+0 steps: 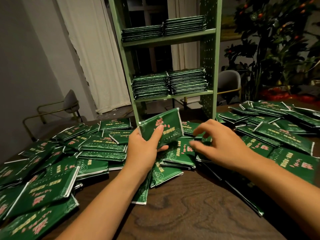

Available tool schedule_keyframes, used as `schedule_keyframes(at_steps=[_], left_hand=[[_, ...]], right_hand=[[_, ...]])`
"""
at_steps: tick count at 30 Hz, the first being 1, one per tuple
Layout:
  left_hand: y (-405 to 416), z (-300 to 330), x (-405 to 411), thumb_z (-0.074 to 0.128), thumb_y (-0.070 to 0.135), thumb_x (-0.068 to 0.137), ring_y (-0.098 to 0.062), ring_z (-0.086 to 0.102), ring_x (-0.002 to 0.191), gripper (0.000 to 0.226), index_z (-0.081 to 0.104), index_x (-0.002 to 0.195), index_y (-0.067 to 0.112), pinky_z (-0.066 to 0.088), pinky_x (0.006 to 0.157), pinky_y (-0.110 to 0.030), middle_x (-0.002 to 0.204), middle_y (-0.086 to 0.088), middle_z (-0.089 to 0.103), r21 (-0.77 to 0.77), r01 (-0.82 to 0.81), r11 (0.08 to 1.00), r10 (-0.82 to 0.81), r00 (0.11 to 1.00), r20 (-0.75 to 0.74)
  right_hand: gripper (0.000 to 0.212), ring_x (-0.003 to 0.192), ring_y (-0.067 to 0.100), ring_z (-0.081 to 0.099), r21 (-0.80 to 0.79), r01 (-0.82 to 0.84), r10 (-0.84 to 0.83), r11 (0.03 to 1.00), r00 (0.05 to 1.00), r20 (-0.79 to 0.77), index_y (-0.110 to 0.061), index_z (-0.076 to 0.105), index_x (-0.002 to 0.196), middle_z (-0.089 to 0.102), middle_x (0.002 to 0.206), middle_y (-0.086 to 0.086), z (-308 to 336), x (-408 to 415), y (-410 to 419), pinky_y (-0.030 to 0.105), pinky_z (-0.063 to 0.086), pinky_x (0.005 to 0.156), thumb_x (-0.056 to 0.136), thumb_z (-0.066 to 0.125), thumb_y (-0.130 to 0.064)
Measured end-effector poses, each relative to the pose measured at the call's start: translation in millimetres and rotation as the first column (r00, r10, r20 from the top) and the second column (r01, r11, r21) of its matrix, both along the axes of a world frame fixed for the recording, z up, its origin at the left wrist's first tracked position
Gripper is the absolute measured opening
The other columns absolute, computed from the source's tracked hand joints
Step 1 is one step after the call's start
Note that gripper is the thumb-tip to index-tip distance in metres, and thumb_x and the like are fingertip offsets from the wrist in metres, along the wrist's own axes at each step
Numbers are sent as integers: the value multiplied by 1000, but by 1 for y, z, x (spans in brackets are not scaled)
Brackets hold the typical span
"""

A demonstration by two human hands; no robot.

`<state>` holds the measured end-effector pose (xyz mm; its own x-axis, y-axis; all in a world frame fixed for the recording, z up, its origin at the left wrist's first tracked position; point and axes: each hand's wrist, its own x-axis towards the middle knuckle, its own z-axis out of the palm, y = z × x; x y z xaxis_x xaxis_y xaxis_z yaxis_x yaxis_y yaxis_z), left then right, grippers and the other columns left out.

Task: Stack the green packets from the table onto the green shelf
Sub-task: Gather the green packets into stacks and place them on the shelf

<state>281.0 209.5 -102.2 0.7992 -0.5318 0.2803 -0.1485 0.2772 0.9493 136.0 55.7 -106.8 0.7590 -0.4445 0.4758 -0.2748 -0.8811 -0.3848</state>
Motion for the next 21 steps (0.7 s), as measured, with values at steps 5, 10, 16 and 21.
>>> schedule_keyframes(at_steps=[5,10,16,21], left_hand=[[-1,-6,13,65,22,98,-17,73,95,6,66,102,18,60,65,-28,104,1,75,5,-128,992,128,992,-20],[-3,-10,17,63,27,99,-9,73,85,9,64,105,20,62,72,-33,109,0,73,72,-153,986,155,988,-23],[-3,-14,18,63,27,99,-11,73,89,17,63,113,18,62,72,-32,115,0,71,120,-139,983,142,990,-16],[-2,-17,19,67,30,97,-12,75,92,48,54,138,8,62,74,-30,141,-9,59,167,-121,979,122,993,4]], right_hand=[[91,135,10,36,-130,-138,87,982,937,-339,-33,42,145,44,144,-11,-3,-2,8,35,36,113,74,46,-89],[77,133,17,42,-280,-155,29,947,913,-406,-31,39,147,50,142,-6,-4,7,31,34,35,109,87,39,-80],[38,103,22,58,-358,-192,65,914,939,-339,-26,48,124,63,113,-4,6,3,39,32,42,84,93,54,-49],[26,91,27,61,-316,-171,80,933,957,-279,-27,48,115,67,100,0,5,3,33,37,48,71,91,56,-36]])
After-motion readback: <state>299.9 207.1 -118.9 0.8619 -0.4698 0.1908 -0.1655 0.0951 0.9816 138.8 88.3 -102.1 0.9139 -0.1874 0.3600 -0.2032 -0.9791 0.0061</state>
